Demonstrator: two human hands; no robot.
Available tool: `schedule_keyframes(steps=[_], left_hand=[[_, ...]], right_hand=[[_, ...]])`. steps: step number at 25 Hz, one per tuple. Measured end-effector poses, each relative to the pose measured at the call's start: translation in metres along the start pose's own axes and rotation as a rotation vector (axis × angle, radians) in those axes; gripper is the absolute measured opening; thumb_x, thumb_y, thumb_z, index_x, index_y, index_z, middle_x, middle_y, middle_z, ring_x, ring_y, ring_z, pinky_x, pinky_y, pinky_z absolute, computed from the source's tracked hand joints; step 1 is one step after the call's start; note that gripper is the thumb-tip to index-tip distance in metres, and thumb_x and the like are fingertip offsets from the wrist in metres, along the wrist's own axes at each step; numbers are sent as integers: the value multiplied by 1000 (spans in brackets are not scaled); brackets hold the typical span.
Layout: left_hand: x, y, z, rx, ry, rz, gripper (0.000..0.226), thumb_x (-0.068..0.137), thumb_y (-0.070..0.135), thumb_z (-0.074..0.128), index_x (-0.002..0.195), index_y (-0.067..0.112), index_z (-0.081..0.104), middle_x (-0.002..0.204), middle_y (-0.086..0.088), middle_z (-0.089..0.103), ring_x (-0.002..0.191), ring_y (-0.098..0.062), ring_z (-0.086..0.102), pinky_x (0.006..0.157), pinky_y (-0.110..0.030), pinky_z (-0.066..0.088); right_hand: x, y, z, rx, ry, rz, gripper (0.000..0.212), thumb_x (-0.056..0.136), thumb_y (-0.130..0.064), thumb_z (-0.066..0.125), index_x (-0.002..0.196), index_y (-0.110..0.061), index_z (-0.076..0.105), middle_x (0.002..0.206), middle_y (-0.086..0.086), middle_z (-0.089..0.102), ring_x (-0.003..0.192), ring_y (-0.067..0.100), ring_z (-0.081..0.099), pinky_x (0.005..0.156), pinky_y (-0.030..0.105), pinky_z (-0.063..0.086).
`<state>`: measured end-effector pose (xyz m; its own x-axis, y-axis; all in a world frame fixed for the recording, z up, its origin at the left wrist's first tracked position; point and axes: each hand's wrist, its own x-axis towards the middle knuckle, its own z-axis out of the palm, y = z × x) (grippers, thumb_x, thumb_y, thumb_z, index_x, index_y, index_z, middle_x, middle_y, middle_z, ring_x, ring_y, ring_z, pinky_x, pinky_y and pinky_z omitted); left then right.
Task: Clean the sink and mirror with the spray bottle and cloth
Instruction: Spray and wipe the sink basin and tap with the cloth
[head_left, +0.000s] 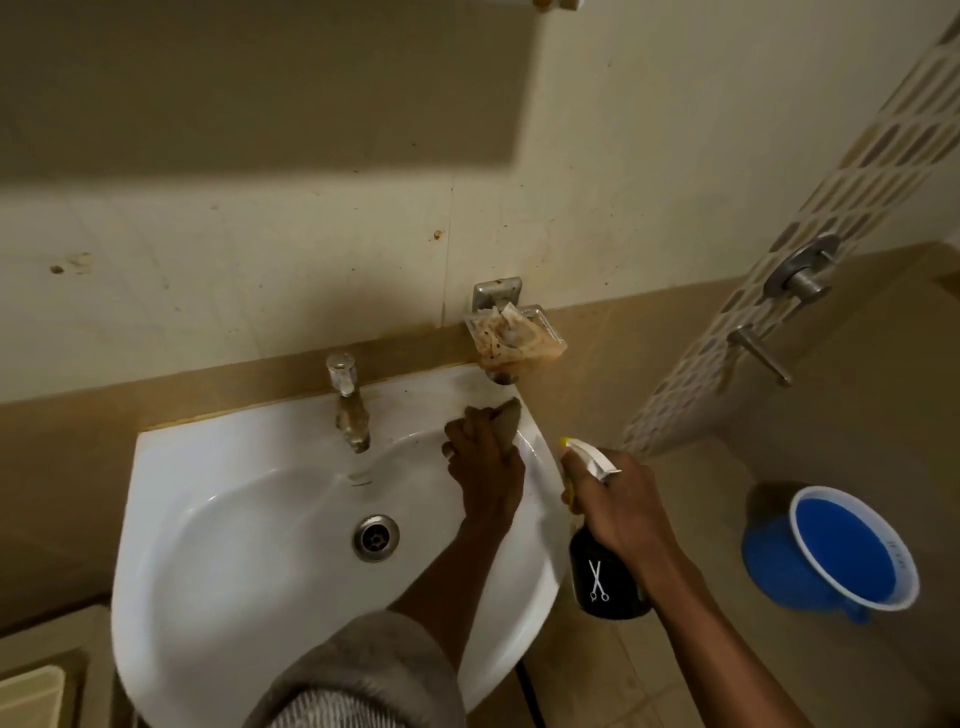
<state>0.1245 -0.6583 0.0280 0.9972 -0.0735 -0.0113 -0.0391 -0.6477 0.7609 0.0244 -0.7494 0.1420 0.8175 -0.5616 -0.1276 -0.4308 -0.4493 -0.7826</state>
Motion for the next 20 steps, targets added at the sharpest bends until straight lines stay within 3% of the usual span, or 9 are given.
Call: schedule_keyframes(steps=[2,3,6,9,13,16,18,20], left_hand=[[12,-10,-10,106,28,46,59,80,20,70,133,11,47,127,-16,44,114,-38,50,92,-53,50],[12,-14,-17,67,51,62,57,80,17,69,132,13,47,127,-15,43,113,-37,50,93,-54,49],[18,-24,-43,-46,279,19,62,77,7,70,133,14,44,131,-16,40,116,-38,48,94,-53,49],[38,-24,-58,54,427,-79,75,75,1,73,139,11,35,141,-26,33,126,-48,42,100,-57,44],[47,-33,-54,293,503,7,79,60,-6,79,124,14,38,133,-23,48,121,-44,48,87,-52,52],[56,-34,-55,483,467,20,71,58,6,81,119,11,46,122,-16,53,111,-39,53,79,-47,54],[65,-30,-56,496,334,-122,66,75,30,76,131,10,48,134,-17,52,118,-40,54,86,-48,50],[67,-28,-51,533,299,-163,66,86,46,61,137,8,43,141,-18,47,123,-42,49,92,-51,45]], right_hand=[[-2,-4,-6,12,14,-29,43,101,-35,62,76,-1,70,61,5,71,53,2,65,51,10,47],[-4,-6,-7,28,12,-35,43,101,-36,62,76,-3,70,61,4,71,53,0,65,51,9,46],[-5,-15,-1,87,-13,-52,40,101,-40,61,78,-10,72,67,4,75,62,8,71,58,16,50],[-5,-24,13,127,-46,-68,38,101,-41,60,82,-12,74,72,4,76,70,17,74,63,24,52],[-8,-25,22,107,-82,-152,38,102,-40,60,81,-11,74,73,4,77,68,14,73,58,13,49],[-6,-19,16,154,-90,-179,41,102,-37,61,84,-3,73,73,13,75,67,23,69,57,15,48],[-4,-13,10,174,-81,-188,42,102,-36,61,86,1,73,75,18,74,69,29,68,56,18,47],[-5,-7,5,182,-79,-174,39,102,-37,60,88,-4,75,74,12,75,68,23,70,58,16,49]])
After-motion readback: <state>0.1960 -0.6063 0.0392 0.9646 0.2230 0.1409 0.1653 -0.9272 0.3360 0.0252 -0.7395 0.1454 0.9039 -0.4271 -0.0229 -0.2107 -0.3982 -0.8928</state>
